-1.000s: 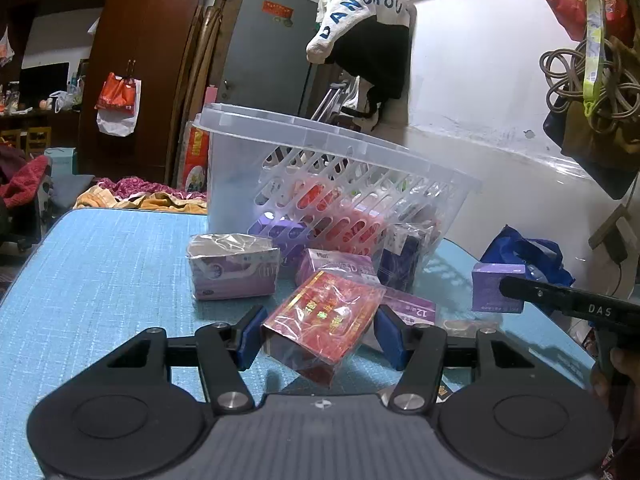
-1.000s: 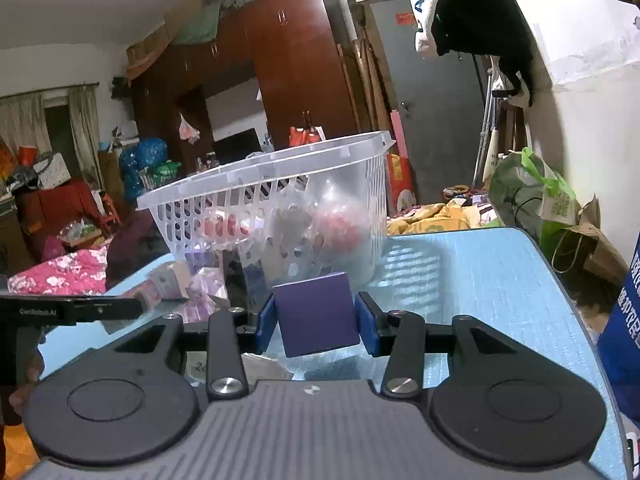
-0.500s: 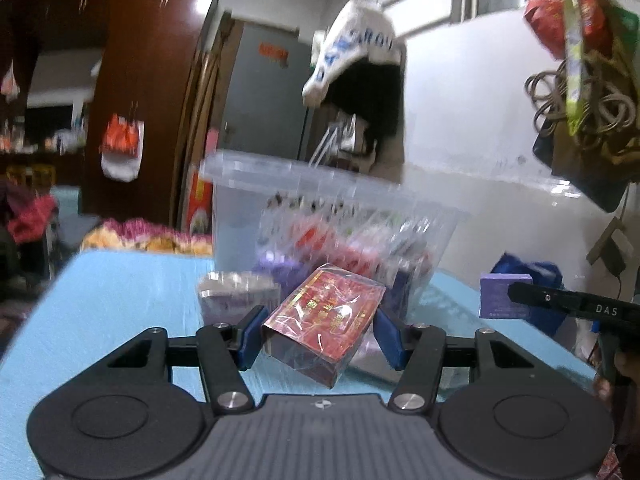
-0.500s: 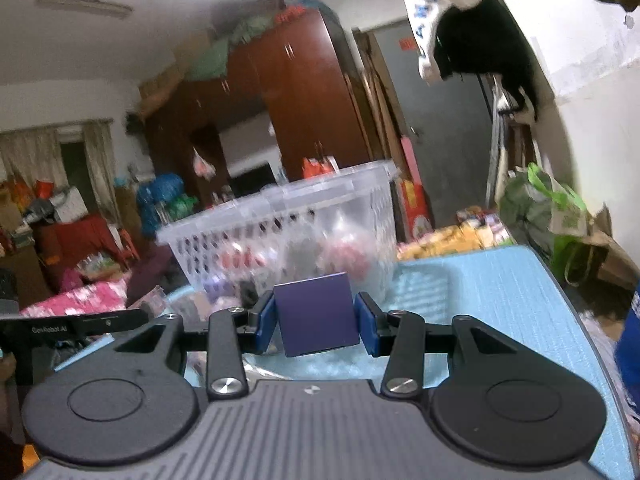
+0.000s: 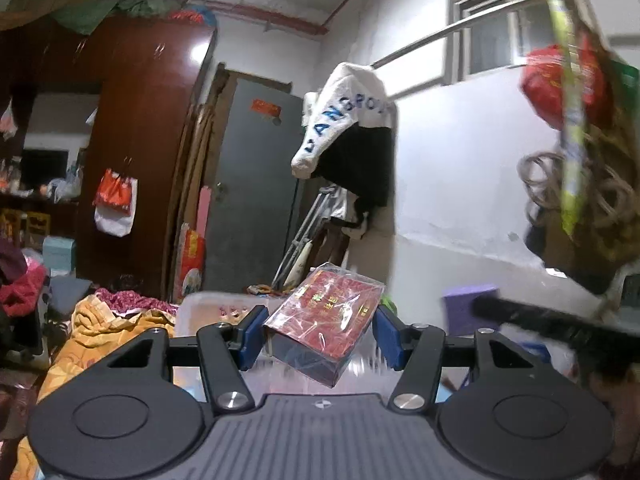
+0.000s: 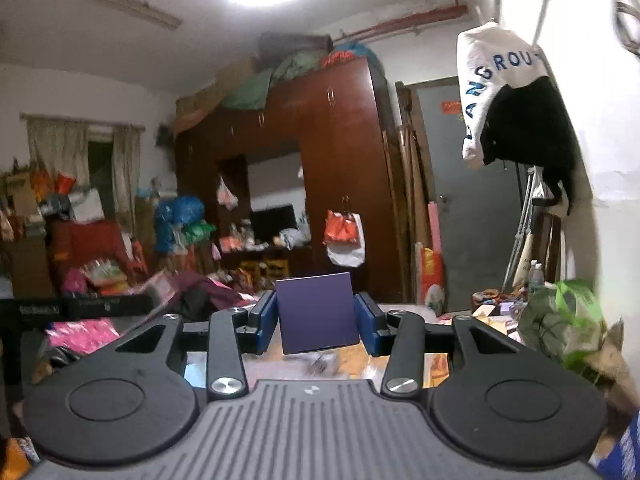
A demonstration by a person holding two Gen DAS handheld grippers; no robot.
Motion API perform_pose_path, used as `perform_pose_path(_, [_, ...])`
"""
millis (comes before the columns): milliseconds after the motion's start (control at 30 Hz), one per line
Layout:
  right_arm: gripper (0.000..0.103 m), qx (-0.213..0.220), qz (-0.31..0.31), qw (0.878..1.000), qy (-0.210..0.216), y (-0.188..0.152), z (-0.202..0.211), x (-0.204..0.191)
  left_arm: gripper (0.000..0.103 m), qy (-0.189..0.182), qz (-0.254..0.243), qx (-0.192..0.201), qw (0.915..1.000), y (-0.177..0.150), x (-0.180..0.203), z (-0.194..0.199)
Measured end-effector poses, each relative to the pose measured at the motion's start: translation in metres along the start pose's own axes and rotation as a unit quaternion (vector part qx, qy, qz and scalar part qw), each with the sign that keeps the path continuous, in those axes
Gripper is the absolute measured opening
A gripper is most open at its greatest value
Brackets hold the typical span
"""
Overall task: Organize objects
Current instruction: 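Lower both held boxes into the white basket and release, then grasp the bagged grey box with the left tool while the right grasps the grey bag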
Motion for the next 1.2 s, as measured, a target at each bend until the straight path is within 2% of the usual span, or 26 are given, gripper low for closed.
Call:
perform_pose_path(67, [0.046, -0.026, 0.009, 0.999, -0.020, 0.014, -0.033, 0.005, 0.061, 0.025, -0.004, -0.022, 0.9995, 0.020, 0.006, -0.028])
perform_pose_path(133, [0.046, -0.066, -0.005, 0.998, -0.005, 0.013, -0.063, 0.010, 0.061, 0.049, 0.004, -0.059, 0.9971, 0.026, 0.003, -0.057])
perform_pose_path(233, [0.050, -0.105, 0.022, 0.994, -0.033, 0.002, -0.091, 0.007, 0.062, 0.040, 0.021, -0.113, 0.9925, 0.017, -0.008, -0.089])
perform_pose_path(267, [0.059, -0.124, 0.034, 0.991, -0.040, -0.003, -0.100, 0.005, 0.063, 0.051, 0.021, -0.130, 0.9899, 0.012, -0.012, -0.099])
perform_pose_path(300, [0.063, -0.131, 0.040, 0.989, -0.049, -0.007, -0.105, 0.005, 0.070, 0.065, 0.020, -0.134, 0.9887, 0.008, -0.016, -0.106])
perform_pose_path(367, [0.083, -0.131, 0.046, 0.988, -0.061, -0.009, -0.102, 0.001, 0.076, 0.091, 0.020, -0.140, 0.9858, -0.001, -0.026, -0.110])
perform_pose_path(433, [0.096, -0.120, 0.041, 0.991, -0.040, -0.009, -0.087, -0.007, 0.076, 0.082, 0.022, -0.127, 0.9883, -0.004, -0.032, -0.097])
perform_pose_path(500, [0.103, -0.096, 0.035, 0.994, -0.026, -0.013, -0.061, -0.015, 0.089, 0.069, 0.022, -0.103, 0.9921, -0.009, -0.035, -0.074])
perform_pose_path(567, [0.103, -0.089, 0.028, 0.996, -0.006, -0.027, -0.036, -0.019, 0.094, 0.061, 0.021, -0.076, 0.9951, -0.021, -0.038, -0.043])
perform_pose_path(633, [0.103, -0.117, 0.037, 0.992, 0.015, -0.056, -0.027, -0.026, 0.102, 0.061, 0.014, -0.064, 0.9960, -0.039, -0.041, -0.021])
perform_pose_path(700, [0.103, -0.177, 0.035, 0.983, 0.023, -0.097, -0.034, -0.027, 0.103, 0.073, 0.010, -0.079, 0.9941, -0.063, -0.050, -0.019])
perform_pose_path(800, [0.103, -0.234, 0.007, 0.972, 0.032, -0.145, -0.049, -0.023, 0.102, 0.108, 0.036, -0.125, 0.9856, -0.089, -0.079, -0.040])
perform_pose_path(867, [0.103, -0.251, -0.011, 0.967, 0.040, -0.154, -0.060, -0.020, 0.100, 0.091, 0.058, -0.153, 0.9823, -0.100, -0.090, -0.057])
perform_pose_path(933, [0.103, -0.258, -0.014, 0.964, 0.059, -0.152, -0.065, -0.024, 0.100, 0.077, 0.059, -0.165, 0.9816, -0.102, -0.087, -0.072])
perform_pose_path(1033, [0.103, -0.276, 0.026, 0.960, 0.045, -0.153, -0.072, -0.035, 0.100, 0.097, 0.030, -0.183, 0.9778, -0.108, -0.078, -0.092])
perform_pose_path(1133, [0.095, -0.293, 0.054, 0.954, 0.040, -0.157, -0.078, -0.044, 0.100, 0.109, 0.026, -0.209, 0.9714, -0.120, -0.075, -0.105])
perform_pose_path(1200, [0.082, -0.289, 0.067, 0.954, 0.038, -0.155, -0.077, -0.048, 0.100, 0.121, 0.024, -0.218, 0.9682, -0.124, -0.075, -0.111])
Point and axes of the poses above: each gripper's, at about its wrist camera, not at the fingertips, and z roughly against the way its jaws point, x to its right, y to its top, the point moved 8 cm from there along -z, roughly the way its jaws point, and after that the axes turned 15 degrees about -x, right-handed, at the moved point
